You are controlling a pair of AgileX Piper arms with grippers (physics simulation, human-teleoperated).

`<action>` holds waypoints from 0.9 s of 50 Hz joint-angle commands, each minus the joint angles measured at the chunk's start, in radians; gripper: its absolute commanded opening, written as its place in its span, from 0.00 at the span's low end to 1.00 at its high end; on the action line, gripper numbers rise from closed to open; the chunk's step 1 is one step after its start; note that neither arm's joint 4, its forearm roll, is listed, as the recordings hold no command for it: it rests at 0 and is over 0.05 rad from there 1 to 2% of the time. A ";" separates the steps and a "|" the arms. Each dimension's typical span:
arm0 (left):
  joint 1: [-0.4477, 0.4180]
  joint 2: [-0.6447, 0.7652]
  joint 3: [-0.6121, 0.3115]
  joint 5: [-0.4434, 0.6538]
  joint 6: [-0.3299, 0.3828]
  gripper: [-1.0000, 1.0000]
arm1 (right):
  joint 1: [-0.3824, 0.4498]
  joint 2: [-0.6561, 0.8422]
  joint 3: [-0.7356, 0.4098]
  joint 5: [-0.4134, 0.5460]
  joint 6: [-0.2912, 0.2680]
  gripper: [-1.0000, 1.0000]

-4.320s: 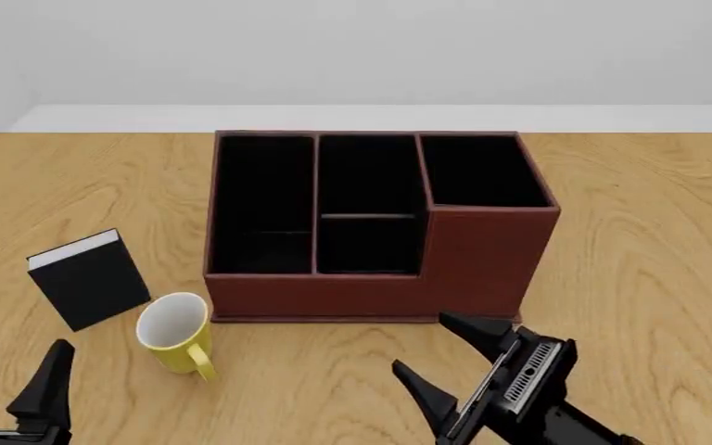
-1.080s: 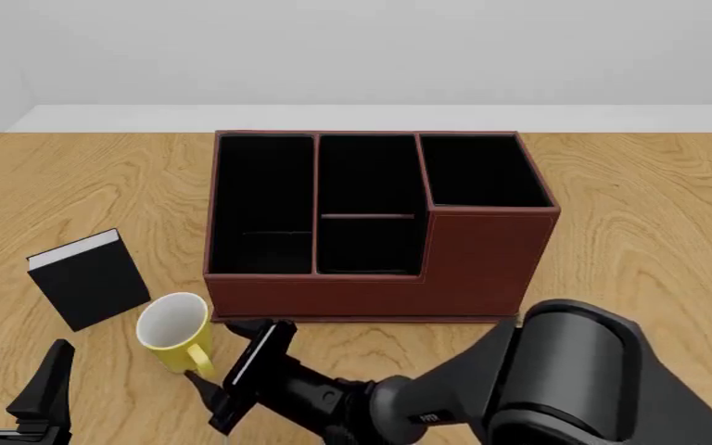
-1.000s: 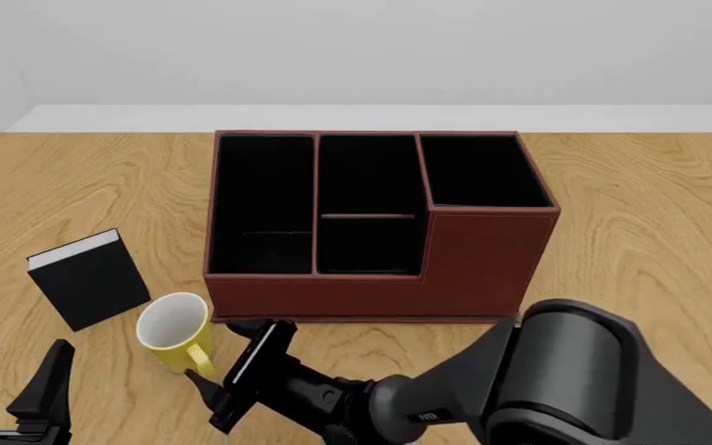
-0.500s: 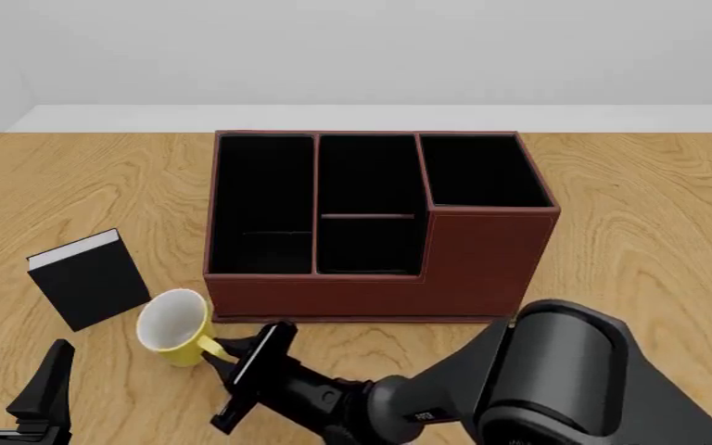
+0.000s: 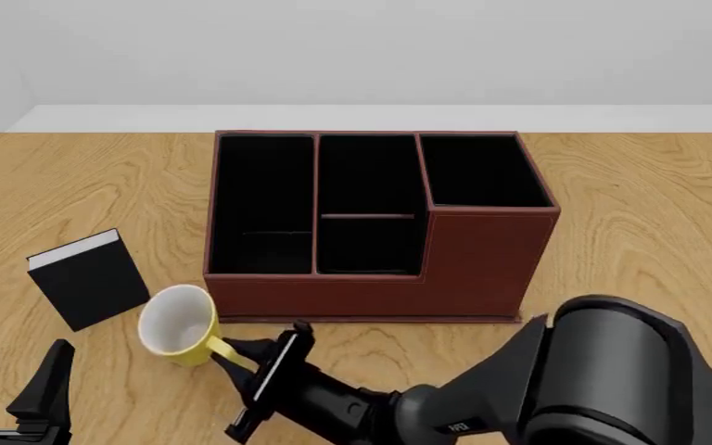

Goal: Pick up the yellow and white mug and place it to the right of the caddy.

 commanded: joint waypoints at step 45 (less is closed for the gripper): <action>0.000 0.000 0.000 0.000 0.000 1.00 | 0.019 -0.692 0.416 0.066 -0.133 0.00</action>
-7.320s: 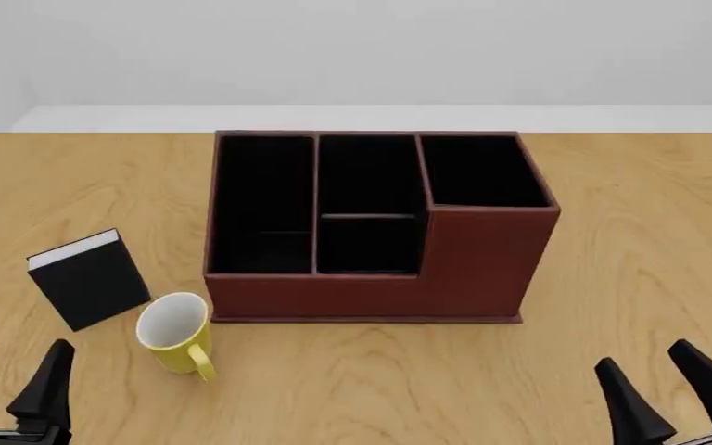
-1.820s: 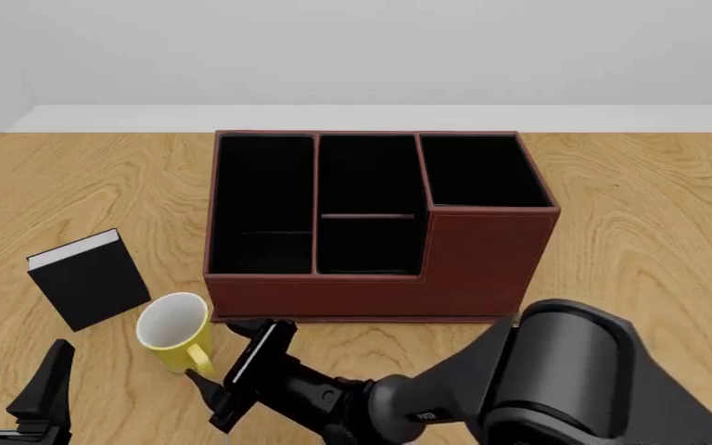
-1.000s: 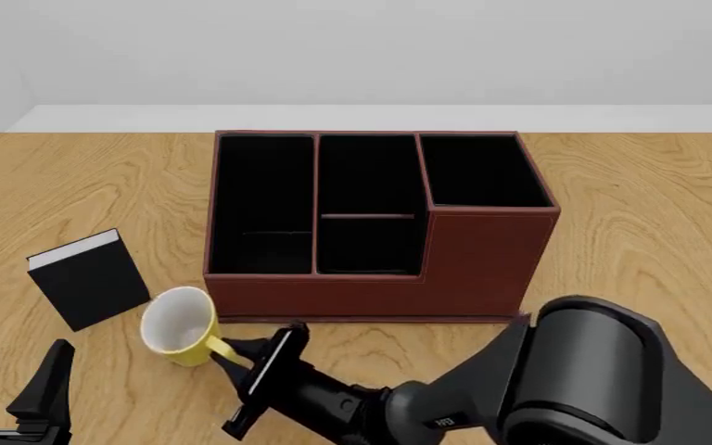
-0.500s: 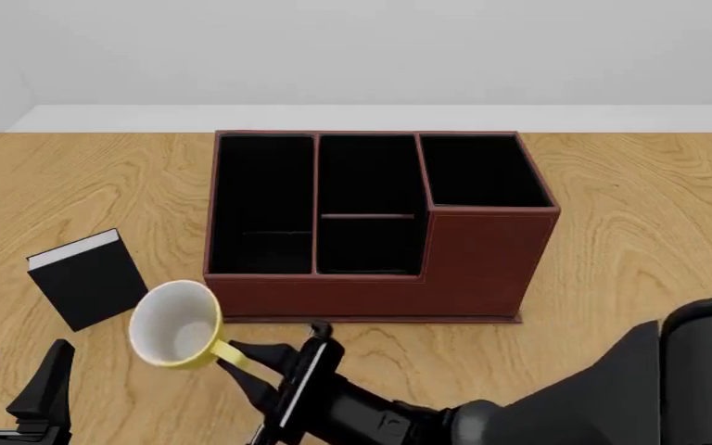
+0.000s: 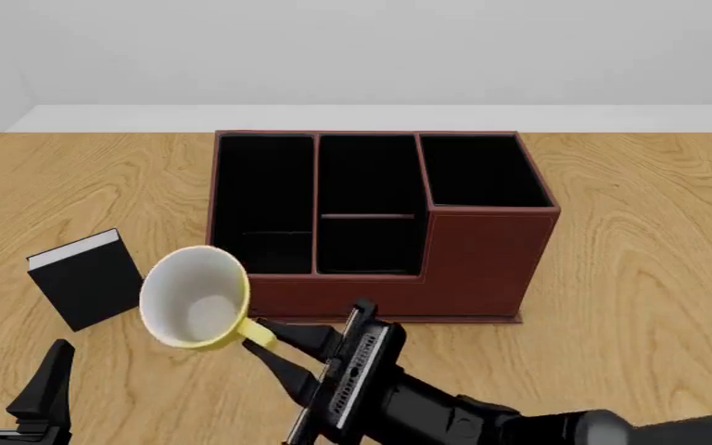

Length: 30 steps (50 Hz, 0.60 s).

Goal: Pick up the yellow and white mug and place it to the right of the caddy.

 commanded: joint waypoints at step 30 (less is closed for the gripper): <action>0.000 0.000 0.000 0.000 0.000 1.00 | -0.082 -0.532 0.156 0.251 -0.055 0.00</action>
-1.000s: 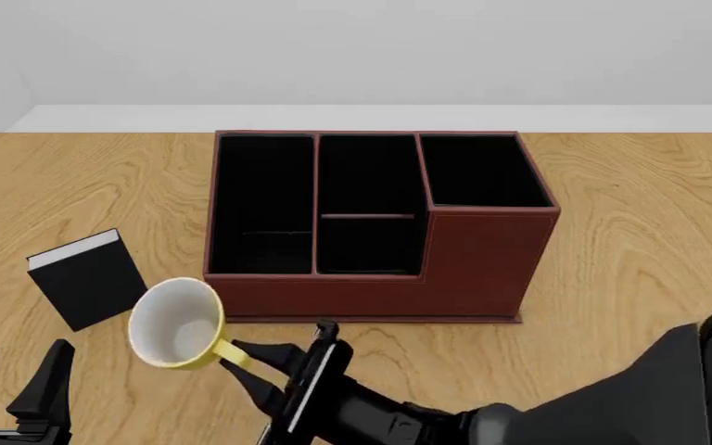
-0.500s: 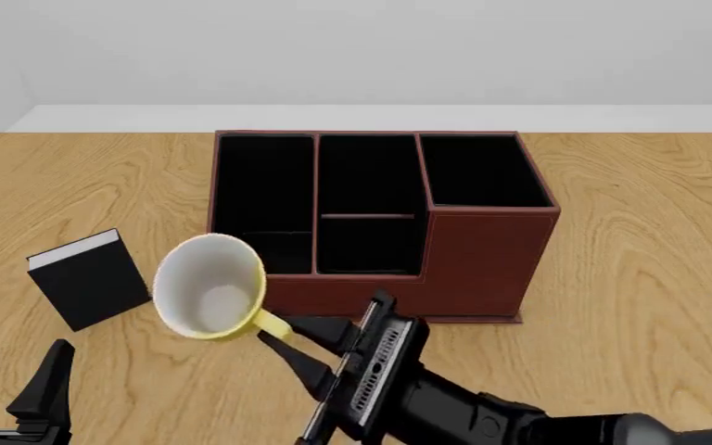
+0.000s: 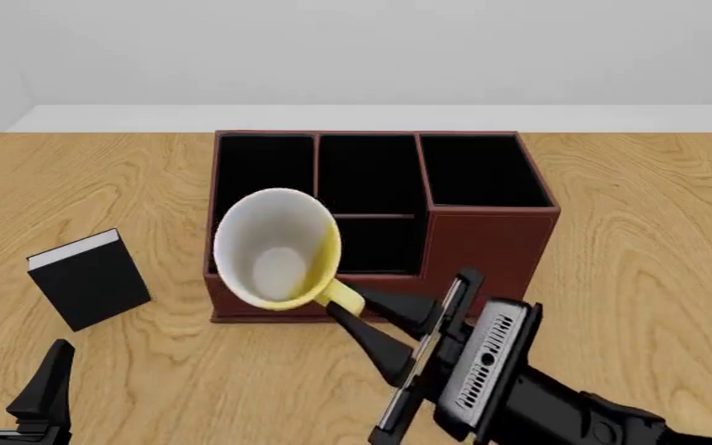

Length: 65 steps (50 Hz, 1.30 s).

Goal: Pick up the yellow and white mug and place it to the right of the caddy.

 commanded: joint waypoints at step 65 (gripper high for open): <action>0.000 0.000 0.000 0.000 0.000 1.00 | -0.295 -0.545 -0.040 0.459 0.029 0.00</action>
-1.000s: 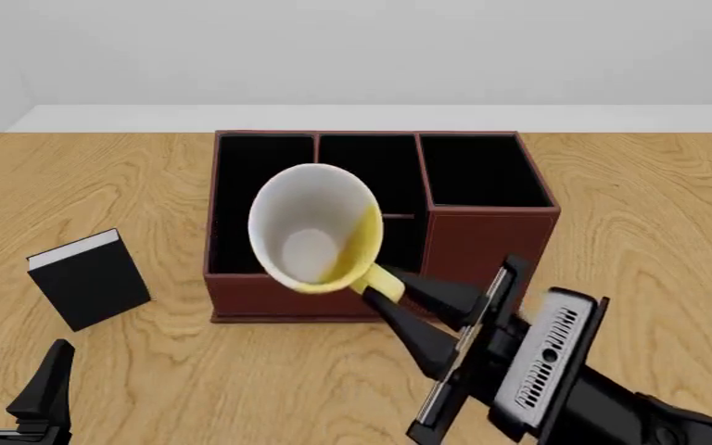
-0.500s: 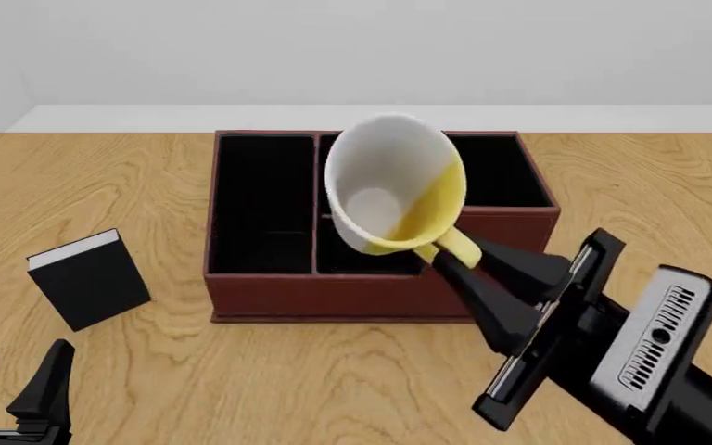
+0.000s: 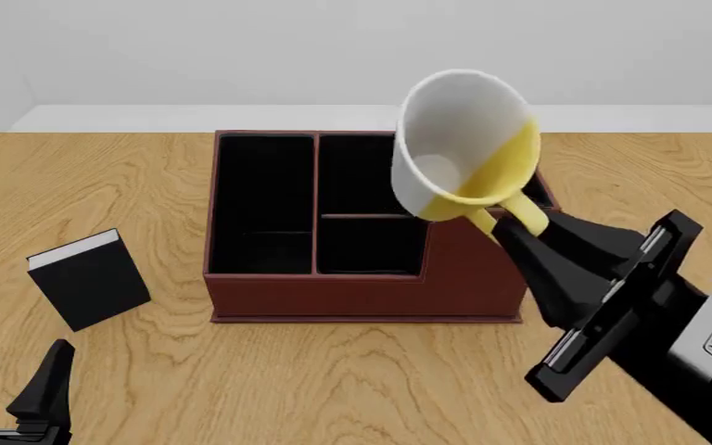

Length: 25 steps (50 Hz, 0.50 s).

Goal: Pick up the yellow and white mug and place it to the right of the caddy.

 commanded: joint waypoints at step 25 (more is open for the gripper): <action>0.000 0.000 0.000 0.000 0.000 1.00 | -0.237 -0.173 -0.009 0.137 0.028 0.00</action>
